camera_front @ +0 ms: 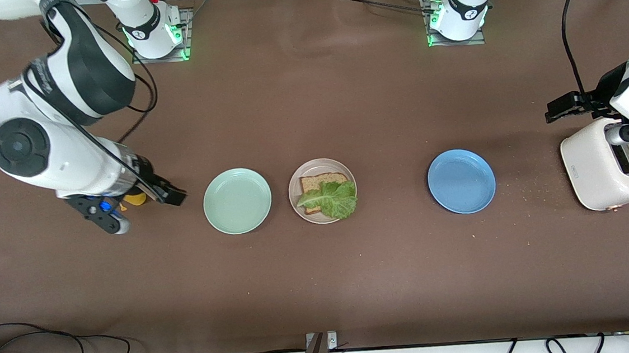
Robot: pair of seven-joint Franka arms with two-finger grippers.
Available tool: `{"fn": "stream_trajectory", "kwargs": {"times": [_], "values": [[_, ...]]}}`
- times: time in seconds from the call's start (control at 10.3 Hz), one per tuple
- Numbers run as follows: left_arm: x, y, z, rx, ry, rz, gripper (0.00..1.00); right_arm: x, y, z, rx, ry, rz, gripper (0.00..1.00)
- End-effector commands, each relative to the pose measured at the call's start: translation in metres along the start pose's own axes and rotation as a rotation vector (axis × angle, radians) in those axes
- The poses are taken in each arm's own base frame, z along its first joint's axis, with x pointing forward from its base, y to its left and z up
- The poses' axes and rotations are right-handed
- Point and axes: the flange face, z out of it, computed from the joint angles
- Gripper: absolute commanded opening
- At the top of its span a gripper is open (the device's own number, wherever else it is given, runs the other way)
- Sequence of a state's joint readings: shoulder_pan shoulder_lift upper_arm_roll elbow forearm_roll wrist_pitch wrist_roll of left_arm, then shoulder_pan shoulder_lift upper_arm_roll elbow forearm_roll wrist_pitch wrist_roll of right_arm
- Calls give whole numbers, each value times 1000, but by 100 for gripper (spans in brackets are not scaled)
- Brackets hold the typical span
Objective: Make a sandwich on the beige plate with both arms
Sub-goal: 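Withdraw the right gripper from the plate toward the yellow mustard bottle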
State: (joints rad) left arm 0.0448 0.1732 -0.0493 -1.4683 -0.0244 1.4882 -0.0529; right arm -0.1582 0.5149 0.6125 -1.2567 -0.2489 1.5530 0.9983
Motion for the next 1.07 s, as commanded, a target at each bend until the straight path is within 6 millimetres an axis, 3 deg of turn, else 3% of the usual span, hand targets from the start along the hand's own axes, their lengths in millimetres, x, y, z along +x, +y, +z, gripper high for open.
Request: {"fn": "stream_trajectory", "kwargs": {"times": [0.0, 0.58, 0.97], "values": [[1, -1, -6, 23, 4, 14, 100, -3, 34, -16, -81, 73, -83, 100], [1, -1, -6, 22, 4, 13, 100, 58, 108, -30, -136, 91, -511, 100], [1, -1, -6, 25, 3, 7, 100, 97, 150, -41, -138, 104, -571, 100]]}}
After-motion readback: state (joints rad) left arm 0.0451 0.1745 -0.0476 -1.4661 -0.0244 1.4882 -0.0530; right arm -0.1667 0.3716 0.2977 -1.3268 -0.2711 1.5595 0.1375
